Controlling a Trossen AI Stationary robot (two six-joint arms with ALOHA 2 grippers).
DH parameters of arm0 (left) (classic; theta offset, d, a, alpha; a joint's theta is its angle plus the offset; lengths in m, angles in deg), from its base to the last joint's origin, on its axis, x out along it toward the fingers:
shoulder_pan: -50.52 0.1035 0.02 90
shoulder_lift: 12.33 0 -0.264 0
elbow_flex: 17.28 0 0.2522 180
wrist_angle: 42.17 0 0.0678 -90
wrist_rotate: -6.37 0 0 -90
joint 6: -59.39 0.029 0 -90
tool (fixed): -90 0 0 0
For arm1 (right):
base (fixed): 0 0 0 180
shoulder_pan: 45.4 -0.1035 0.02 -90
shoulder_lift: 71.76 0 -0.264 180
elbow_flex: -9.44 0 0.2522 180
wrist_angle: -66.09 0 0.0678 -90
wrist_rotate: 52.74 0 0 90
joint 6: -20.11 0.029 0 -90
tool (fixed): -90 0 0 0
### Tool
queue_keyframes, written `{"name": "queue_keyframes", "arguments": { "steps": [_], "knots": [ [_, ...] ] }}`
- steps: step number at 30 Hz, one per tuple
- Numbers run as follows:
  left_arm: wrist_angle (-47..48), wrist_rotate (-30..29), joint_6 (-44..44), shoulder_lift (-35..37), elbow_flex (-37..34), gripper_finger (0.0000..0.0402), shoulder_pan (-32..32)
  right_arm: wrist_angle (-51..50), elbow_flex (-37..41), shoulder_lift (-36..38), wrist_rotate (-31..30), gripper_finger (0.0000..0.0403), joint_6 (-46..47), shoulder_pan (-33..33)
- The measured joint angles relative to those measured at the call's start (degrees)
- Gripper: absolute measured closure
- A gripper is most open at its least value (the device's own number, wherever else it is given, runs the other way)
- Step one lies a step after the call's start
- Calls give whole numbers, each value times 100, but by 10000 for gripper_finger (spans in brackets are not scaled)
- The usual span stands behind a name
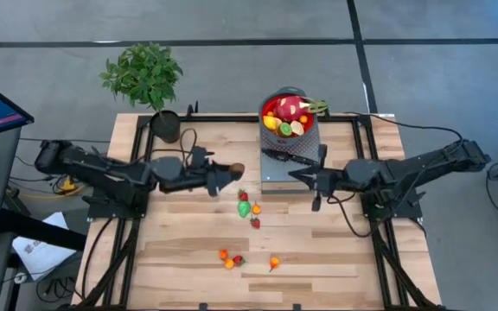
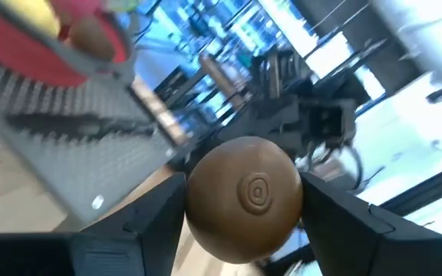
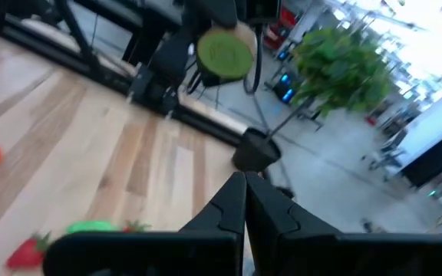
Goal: Pick & Place Fruit
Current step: Put the half kiwi into the red colander on the shelf
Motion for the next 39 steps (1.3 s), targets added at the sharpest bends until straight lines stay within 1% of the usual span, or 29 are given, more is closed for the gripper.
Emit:
{"name": "queue_keyframes", "arguments": {
  "steps": [5,10,14,16,18,20,22,24,29,32,35,39],
  "knots": [
    [-303,91,123,-90,-2,175,172,377,0,0,40,403,-114,59],
    [-540,98,140,-258,2,171,217,370,0,-2,56,403,-111,256],
    [-973,97,182,-477,0,171,215,394,2,-125,377,402,-109,392],
    [-1186,95,190,-610,0,172,215,567,5,-212,386,397,-112,411],
    [-1348,97,192,-719,0,174,233,748,-5,-319,385,382,-151,414],
    [-1475,97,192,-804,0,174,250,968,0,-458,386,357,-290,415],
    [-1548,97,192,-849,0,172,250,1189,0,-588,386,323,-394,413],
    [-1615,90,193,-882,0,171,250,1460,0,-755,391,282,-394,400],
    [-1640,91,195,-891,0,174,250,2217,-1,-1265,469,164,-394,393],
    [-1668,91,321,-890,0,172,250,2820,0,-1656,471,107,-366,393],
    [-1675,91,345,-890,0,171,250,3398,0,-2031,471,66,-365,393],
    [-1675,91,345,-890,0,174,250,4284,-18,-2508,472,32,-351,393]
  ]
}}
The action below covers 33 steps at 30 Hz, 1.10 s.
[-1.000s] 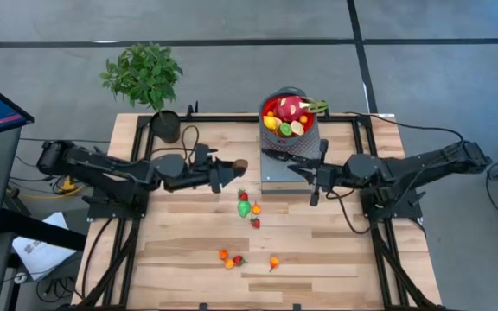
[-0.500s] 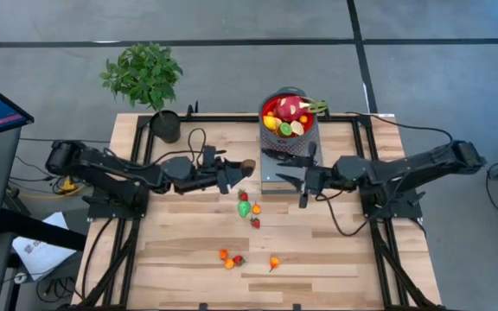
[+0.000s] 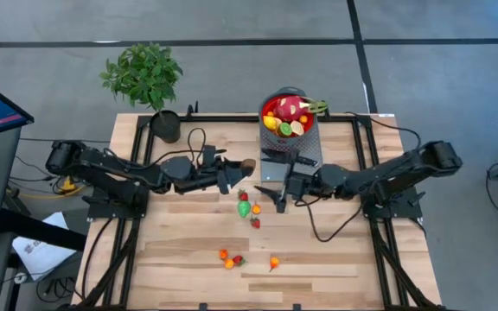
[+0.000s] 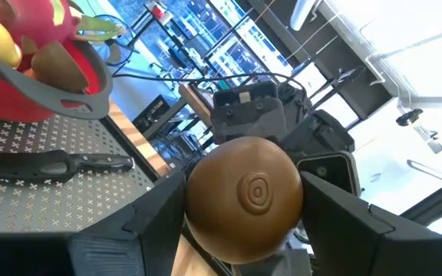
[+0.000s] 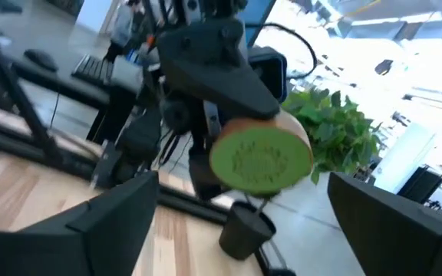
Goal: Pick & Place Fruit
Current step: Put the half kiwi into the red colander on the shelf
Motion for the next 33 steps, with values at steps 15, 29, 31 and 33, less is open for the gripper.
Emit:
{"name": "queue_keyframes", "arguments": {
  "steps": [15,29,31,33],
  "knots": [
    [0,178,91,0,0,172,-7,51,-1282,-1318,16,32,4,62],
    [-25,247,141,2,0,171,4,-423,-1292,-816,-13,94,2,57],
    [-25,247,144,2,0,172,4,-457,-1292,-809,-12,99,3,57],
    [-22,247,144,2,0,174,2,-550,-1292,-813,-15,103,2,57]
  ]
}}
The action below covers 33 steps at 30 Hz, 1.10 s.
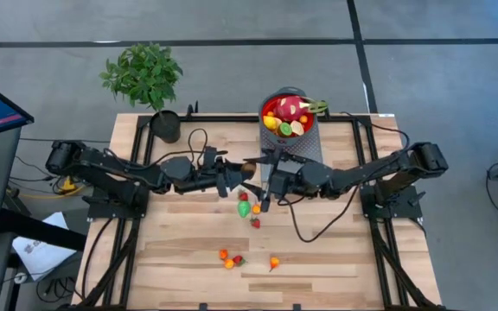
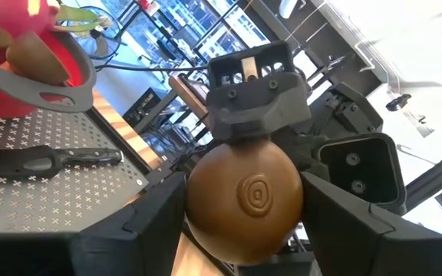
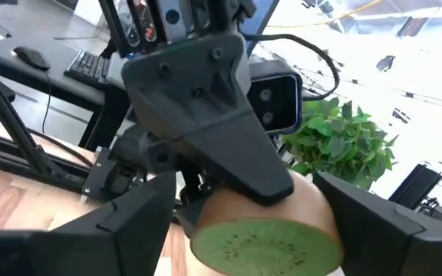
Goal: Pick & Place Fruit
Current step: Put the half kiwi into the red colander on the shelf
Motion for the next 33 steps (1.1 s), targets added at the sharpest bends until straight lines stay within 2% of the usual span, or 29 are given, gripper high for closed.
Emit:
{"name": "queue_keyframes", "arguments": {
  "steps": [14,22,30,33],
  "knots": [
    [-11,13,2,0,0,173,-4,4,0,-58,-17,134,1,7],
    [-2,15,31,0,0,172,-4,10,0,-53,-29,180,1,7],
    [-3,17,40,0,0,167,-3,4,0,-53,-27,166,-45,7],
    [10,28,335,34,0,166,30,-3,-1,-53,-23,172,-83,7]
  ]
}}
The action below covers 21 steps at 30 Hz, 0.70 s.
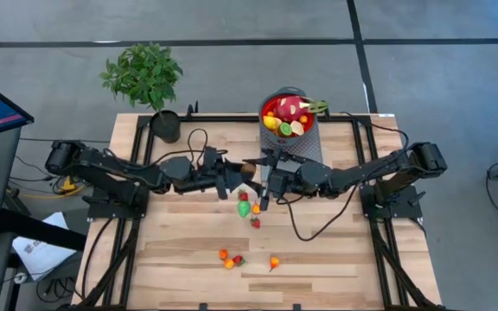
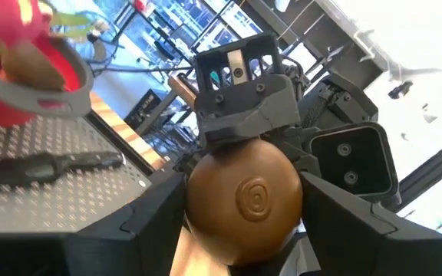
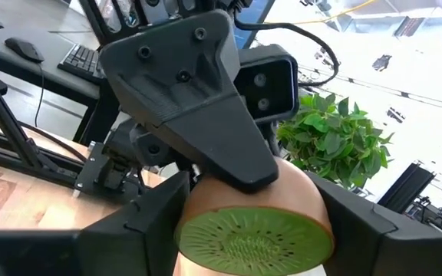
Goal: Pick & Place Fruit
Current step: Put the half kiwi into the red colander on the shelf
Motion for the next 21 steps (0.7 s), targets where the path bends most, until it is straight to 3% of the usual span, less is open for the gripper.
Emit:
{"name": "queue_keyframes", "arguments": {
  "steps": [8,18,21],
  "knots": [
    [-30,-66,785,538,6,165,204,-231,3,45,14,180,-111,-20],
    [-64,-68,1998,1417,7,164,265,-458,3,101,-1217,177,-878,169],
    [-36,-68,2229,1465,7,164,265,-737,-4,330,-1283,180,-760,364]
  ]
}}
